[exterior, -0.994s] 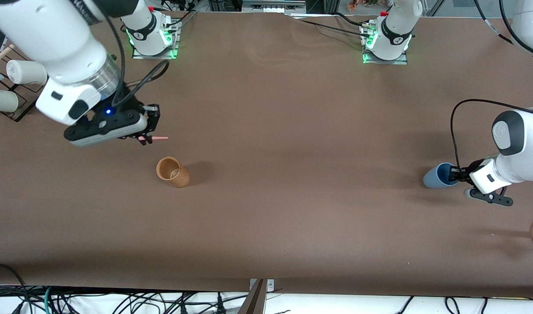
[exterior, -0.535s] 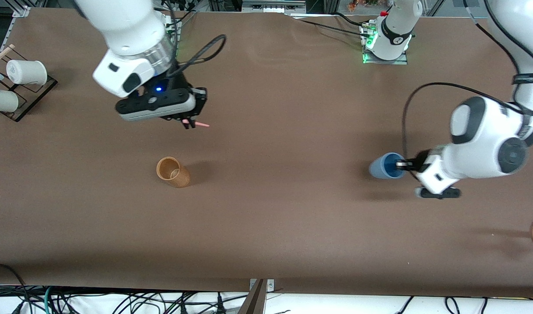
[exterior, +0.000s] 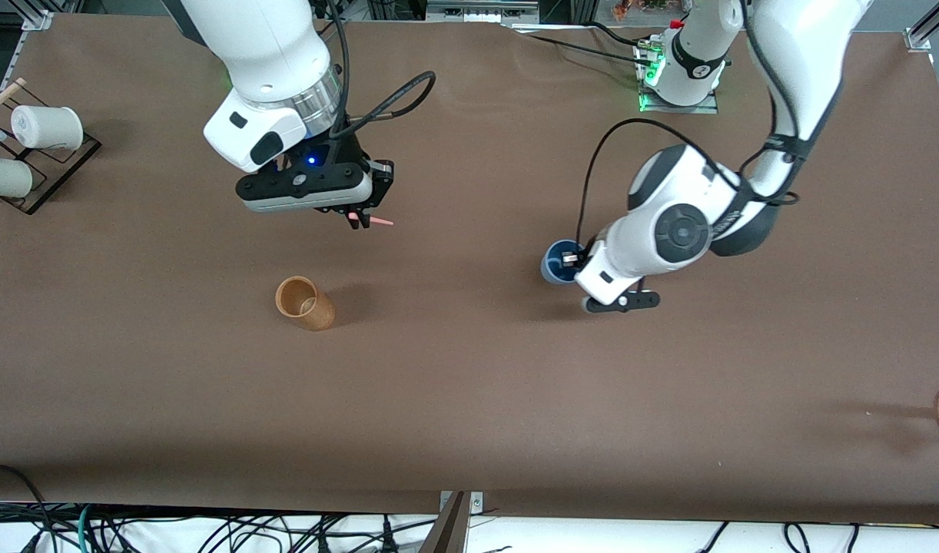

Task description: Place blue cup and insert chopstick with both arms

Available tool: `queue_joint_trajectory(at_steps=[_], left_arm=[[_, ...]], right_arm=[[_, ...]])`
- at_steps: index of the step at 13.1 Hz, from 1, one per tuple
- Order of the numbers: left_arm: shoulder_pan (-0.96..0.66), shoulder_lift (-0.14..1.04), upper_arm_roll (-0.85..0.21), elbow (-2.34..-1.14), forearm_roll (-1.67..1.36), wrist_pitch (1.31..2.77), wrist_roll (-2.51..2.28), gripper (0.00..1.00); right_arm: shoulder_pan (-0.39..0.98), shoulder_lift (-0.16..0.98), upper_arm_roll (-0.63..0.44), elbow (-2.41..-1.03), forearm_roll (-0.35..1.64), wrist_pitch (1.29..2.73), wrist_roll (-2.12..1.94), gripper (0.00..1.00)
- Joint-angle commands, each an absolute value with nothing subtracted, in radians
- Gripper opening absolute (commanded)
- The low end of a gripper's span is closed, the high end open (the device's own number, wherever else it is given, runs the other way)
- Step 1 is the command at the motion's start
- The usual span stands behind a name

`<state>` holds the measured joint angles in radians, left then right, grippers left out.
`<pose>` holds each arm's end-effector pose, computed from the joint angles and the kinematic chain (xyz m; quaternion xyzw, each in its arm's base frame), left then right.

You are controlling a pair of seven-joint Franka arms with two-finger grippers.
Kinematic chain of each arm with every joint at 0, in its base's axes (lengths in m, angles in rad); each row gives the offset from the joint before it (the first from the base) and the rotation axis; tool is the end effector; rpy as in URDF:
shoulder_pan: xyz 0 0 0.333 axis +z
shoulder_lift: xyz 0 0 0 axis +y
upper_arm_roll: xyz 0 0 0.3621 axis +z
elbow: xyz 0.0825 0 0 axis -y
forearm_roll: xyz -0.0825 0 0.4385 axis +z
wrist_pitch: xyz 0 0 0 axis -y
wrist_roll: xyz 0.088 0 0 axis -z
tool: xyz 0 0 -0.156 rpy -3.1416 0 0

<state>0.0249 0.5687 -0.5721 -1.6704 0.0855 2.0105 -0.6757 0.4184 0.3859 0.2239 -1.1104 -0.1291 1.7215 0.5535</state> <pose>0.6342 -0.3353 0.2693 0.9889 0.0687 -0.1206 0.0531 0.6423 0.4120 0.6252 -0.9924 -0.0335 -0.1095 0.0457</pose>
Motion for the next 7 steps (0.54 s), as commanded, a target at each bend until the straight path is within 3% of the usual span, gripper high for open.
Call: queue_joint_trajectory(at_steps=[1,6,7], left_arm=[[-0.041,0.616,-0.568,-1.683,0.188,2.059,-0.794,0.0],[-0.112,0.658,-0.565,-1.686,0.195,2.074,-0.816,0.0],[-0.112,0.663,-0.563,-1.686,0.195,2.083,-0.816,0.06]], right_arm=[[0.382,0.396,0.23,-1.077,-0.14,1.703,0.519,0.09],[0.364,0.388,0.232,-1.078,-0.138,1.687,0.489,0.09],[0.367,0.388,0.232,-1.078,-0.138,1.689,0.491,0.09]])
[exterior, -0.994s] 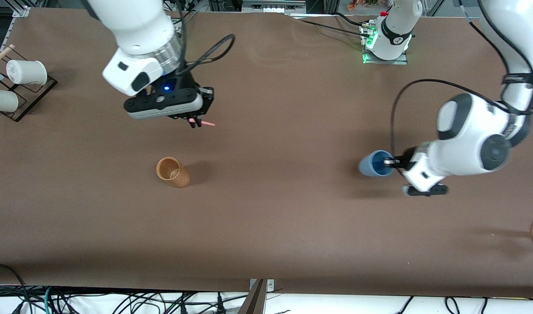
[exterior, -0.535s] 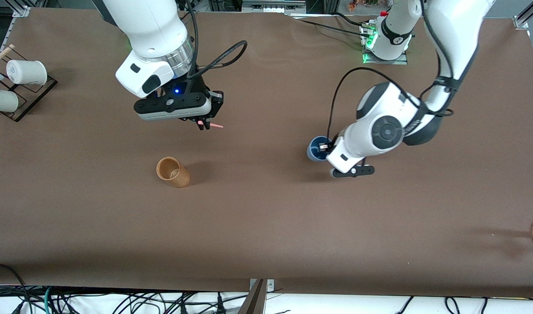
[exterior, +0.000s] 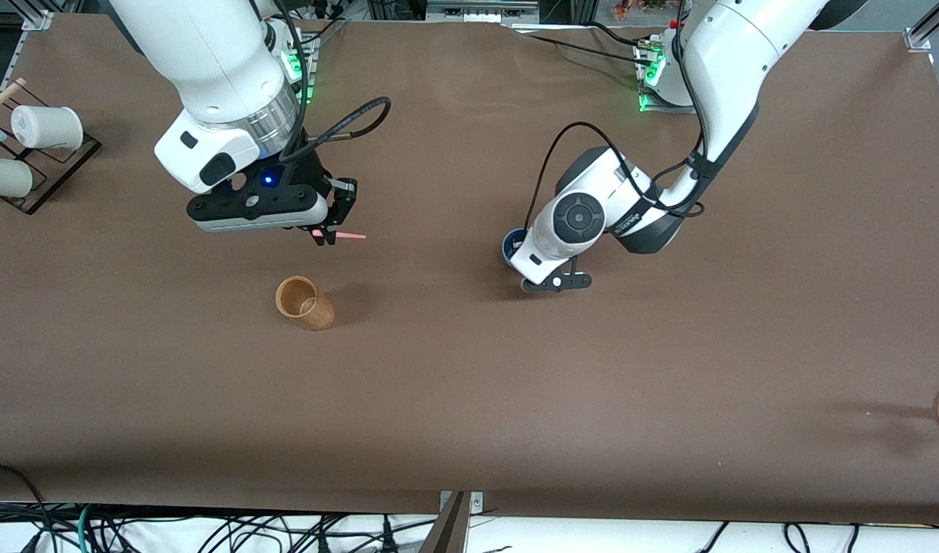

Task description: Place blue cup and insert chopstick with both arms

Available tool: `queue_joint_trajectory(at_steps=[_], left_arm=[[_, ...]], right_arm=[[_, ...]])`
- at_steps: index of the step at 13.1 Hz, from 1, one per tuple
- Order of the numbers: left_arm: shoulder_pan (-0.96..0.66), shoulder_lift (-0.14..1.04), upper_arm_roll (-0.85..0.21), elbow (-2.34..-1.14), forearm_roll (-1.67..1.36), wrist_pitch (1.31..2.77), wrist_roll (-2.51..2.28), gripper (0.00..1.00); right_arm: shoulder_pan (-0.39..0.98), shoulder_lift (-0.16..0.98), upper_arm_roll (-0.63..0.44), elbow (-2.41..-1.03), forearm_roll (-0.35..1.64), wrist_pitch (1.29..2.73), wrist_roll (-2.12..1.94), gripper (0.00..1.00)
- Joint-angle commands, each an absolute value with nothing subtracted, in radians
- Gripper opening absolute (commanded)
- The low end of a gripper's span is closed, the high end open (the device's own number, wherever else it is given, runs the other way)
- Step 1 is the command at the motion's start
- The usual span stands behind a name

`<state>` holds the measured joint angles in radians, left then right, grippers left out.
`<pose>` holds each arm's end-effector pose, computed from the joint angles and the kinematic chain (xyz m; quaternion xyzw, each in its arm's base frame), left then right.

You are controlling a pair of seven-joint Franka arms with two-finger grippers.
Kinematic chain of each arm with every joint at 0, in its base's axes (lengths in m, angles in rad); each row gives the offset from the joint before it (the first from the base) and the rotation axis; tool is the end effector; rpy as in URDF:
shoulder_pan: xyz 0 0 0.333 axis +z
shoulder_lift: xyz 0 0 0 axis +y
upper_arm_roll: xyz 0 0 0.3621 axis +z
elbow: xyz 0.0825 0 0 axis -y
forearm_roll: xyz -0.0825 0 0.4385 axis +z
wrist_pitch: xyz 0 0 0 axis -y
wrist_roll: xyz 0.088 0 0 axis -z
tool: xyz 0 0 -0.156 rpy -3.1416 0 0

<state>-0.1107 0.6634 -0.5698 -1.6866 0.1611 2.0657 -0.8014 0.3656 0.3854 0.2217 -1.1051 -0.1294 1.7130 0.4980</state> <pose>0.5808 -0.4137 0.2043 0.9894 0.0489 -0.1355 0.0198 0.6630 0.3755 0.6274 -0.9925 -0.0335 -0.1110 0.0383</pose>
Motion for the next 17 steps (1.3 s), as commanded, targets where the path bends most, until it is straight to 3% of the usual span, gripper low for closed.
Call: queue_joint_trajectory(at_steps=[1,2,7,12,17], left_arm=[[-0.11,0.663,-0.561,-1.683,0.195,2.083,-0.816,0.36],[-0.104,0.661,-0.561,-1.681,0.195,2.082,-0.815,0.98],[-0.077,0.546,-0.566,-1.642,0.193,1.965,-0.796,1.0],[-0.011,0.505,-0.571,-1.361,0.189,1.665,-0.672,1.0],[0.176,0.385,-0.574,-1.342,0.178,1.586,-0.373,1.0]], right_arm=[[0.37,0.39,0.233,-1.078,-0.138,1.689,0.491,0.09],[0.37,0.39,0.233,-1.078,-0.138,1.689,0.491,0.09],[0.389,0.39,0.233,-1.08,-0.14,1.687,0.503,0.09],[0.488,0.405,0.23,-1.08,-0.144,1.69,0.668,0.09],[0.636,0.507,0.225,-1.077,-0.241,1.761,0.928,0.09]])
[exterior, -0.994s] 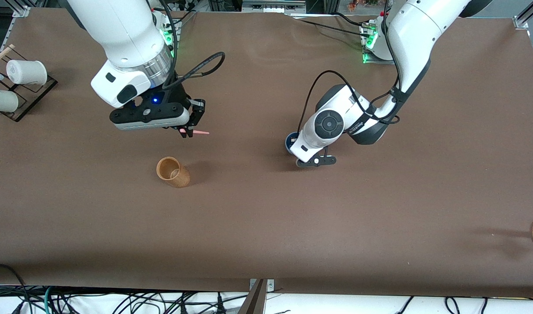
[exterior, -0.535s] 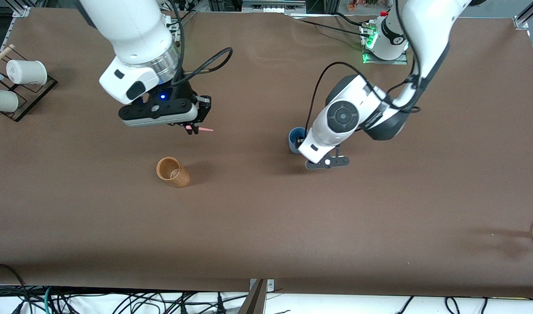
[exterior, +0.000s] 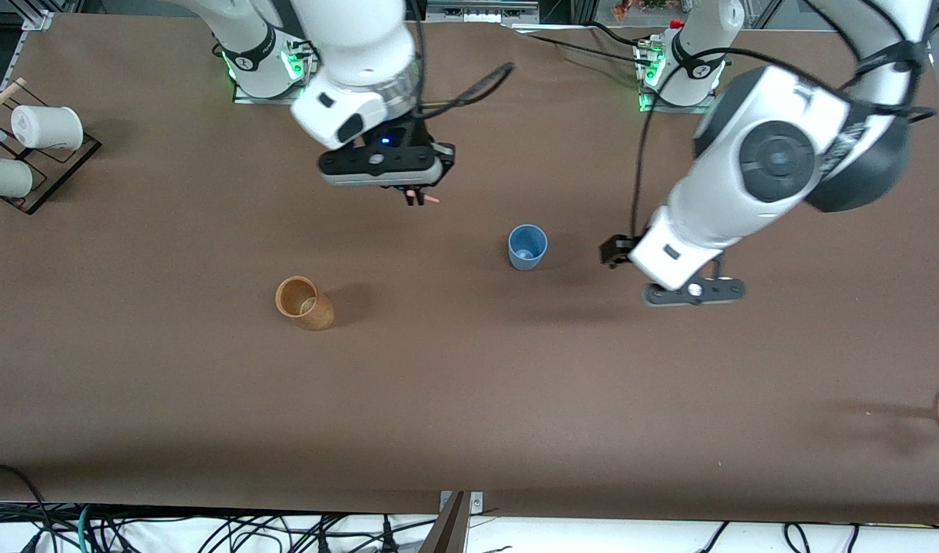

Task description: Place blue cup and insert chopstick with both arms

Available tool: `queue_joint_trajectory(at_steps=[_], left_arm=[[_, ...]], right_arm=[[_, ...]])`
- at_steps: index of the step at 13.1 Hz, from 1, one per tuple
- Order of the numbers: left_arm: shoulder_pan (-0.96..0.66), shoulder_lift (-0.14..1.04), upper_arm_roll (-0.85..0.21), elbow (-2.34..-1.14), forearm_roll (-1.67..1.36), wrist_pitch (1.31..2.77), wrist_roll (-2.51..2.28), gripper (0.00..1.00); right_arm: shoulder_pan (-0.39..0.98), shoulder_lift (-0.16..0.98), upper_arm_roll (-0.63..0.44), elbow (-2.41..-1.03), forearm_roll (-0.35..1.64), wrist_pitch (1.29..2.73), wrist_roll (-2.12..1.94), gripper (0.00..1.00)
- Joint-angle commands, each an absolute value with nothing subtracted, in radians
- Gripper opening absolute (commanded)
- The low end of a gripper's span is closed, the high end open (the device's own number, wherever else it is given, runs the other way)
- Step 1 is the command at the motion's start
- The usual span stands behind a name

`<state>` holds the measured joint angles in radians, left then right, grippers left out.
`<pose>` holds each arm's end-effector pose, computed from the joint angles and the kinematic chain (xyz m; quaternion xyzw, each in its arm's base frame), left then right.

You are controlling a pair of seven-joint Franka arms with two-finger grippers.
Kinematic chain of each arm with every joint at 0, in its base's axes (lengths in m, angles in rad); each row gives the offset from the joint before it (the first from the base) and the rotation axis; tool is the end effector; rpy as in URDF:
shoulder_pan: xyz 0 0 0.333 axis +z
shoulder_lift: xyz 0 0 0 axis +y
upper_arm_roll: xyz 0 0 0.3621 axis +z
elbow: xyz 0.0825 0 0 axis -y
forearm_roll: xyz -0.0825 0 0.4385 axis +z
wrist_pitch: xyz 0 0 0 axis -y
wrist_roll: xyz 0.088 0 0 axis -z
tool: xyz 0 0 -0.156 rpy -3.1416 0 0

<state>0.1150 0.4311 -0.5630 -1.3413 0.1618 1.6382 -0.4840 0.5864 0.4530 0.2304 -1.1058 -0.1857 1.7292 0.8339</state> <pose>0.6951 -0.2323 0.4907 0.9985 0.0266 -0.0460 0.0134 0.5833 0.5214 0.5782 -0.9949 0.0179 -0.0930 0.0362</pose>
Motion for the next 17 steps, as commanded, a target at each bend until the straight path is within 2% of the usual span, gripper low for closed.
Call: queue_joint_trajectory(at_steps=[1,3,5,6,7,8,12,17], left_arm=[[0.198,0.367,-0.574,-1.344,0.178,1.557,-0.326,1.0],[0.238,0.327,-0.563,-1.344,0.172,1.511,-0.237,1.0],[0.207,0.26,-0.469,-1.385,0.126,1.509,-0.155,1.0],[0.114,0.208,-0.29,-1.437,0.03,1.522,-0.135,1.0],[0.027,0.178,-0.164,-1.466,-0.019,1.528,-0.135,1.0],[-0.001,0.157,-0.102,-1.498,-0.047,1.528,-0.137,1.0],[-0.011,-0.014,-0.089,-1.676,-0.041,1.638,-0.091,1.0],[-0.008,0.003,-0.103,-1.638,-0.005,1.6,-0.086,1.0]], right_arm=[[0.661,0.535,0.222,-1.075,-0.261,1.791,0.969,0.09],[0.701,0.587,0.218,-1.068,-0.293,1.836,1.041,0.09],[0.724,0.623,0.218,-1.043,-0.319,1.867,1.092,0.09],[0.747,0.652,0.198,-1.011,-0.324,1.877,1.109,0.09],[0.764,0.672,0.183,-0.99,-0.324,1.882,1.114,0.09],[0.779,0.686,0.167,-0.973,-0.324,1.891,1.117,0.09],[0.847,0.735,0.088,-0.953,-0.322,1.947,1.144,0.09],[0.884,0.765,0.068,-0.951,-0.322,1.967,1.17,0.09]])
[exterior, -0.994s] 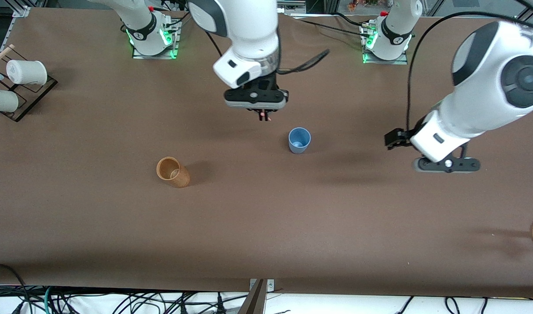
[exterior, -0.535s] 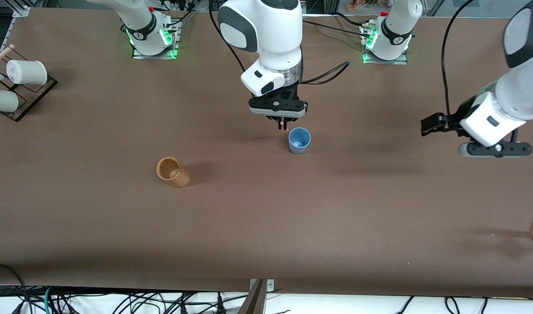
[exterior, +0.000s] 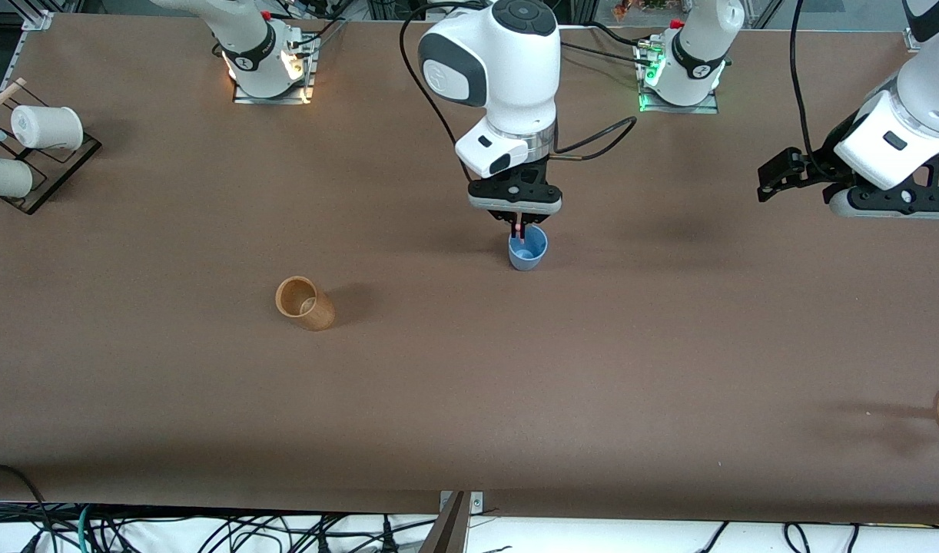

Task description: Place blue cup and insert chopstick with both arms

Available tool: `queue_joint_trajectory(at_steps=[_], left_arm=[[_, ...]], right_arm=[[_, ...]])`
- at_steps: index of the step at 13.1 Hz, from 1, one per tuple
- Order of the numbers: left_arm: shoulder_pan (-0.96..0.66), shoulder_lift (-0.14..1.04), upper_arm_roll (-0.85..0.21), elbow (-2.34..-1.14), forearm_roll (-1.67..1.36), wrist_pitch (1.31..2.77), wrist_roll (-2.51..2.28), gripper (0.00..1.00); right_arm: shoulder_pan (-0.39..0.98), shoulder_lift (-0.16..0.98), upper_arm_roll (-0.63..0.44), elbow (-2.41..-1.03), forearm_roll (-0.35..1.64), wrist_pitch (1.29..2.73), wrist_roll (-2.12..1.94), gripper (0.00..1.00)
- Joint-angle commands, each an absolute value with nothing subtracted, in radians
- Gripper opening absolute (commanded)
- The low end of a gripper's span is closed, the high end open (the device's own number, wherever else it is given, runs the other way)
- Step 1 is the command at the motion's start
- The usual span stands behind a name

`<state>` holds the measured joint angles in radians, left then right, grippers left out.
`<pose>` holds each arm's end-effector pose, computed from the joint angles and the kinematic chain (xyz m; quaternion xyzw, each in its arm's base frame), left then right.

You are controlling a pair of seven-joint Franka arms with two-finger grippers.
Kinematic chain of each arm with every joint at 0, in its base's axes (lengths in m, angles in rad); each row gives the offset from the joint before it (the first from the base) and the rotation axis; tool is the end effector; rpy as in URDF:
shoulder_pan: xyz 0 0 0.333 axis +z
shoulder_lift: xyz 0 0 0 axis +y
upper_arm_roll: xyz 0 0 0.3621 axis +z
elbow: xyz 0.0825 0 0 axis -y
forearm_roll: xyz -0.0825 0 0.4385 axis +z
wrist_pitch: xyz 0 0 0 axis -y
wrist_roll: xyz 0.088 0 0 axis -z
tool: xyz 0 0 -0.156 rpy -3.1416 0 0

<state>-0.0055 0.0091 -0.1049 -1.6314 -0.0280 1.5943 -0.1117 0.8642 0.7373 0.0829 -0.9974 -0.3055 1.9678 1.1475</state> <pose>0.6055 -0.0712 0.5863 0.9996 0.0013 -0.0245 0.0118 0.5556 0.6744 0.4285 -0.9835 0.0706 -0.1618 0.0401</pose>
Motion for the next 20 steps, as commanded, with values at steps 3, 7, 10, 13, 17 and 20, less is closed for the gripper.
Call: queue_joint_trajectory(at_steps=[3,7,10,13,17,20], left_arm=[[-0.008,0.003,-0.104,-1.638,-0.005,1.601,-0.084,1.0],[-0.002,0.005,-0.101,-1.64,-0.005,1.601,-0.091,1.0],[0.0,0.014,-0.103,-1.638,-0.005,1.601,-0.091,1.0],[-0.002,0.018,-0.103,-1.625,-0.003,1.601,-0.084,1.0],[-0.003,0.038,-0.104,-1.599,0.012,1.606,-0.084,1.0],[-0.002,0.04,-0.103,-1.597,0.003,1.606,-0.087,1.0]], right_arm=[[0.899,0.793,0.051,-0.951,-0.322,1.989,1.181,0.13],[0.911,0.805,0.034,-0.951,-0.322,2.003,1.204,0.48],[0.901,0.782,0.032,-0.937,-0.314,1.933,1.192,0.78],[0.8,0.678,0.086,-0.925,-0.299,1.797,1.065,0.99],[0.544,0.533,0.132,-0.943,-0.134,1.579,0.707,0.99],[0.361,0.399,0.132,-1.038,-0.06,1.488,0.461,0.99]])
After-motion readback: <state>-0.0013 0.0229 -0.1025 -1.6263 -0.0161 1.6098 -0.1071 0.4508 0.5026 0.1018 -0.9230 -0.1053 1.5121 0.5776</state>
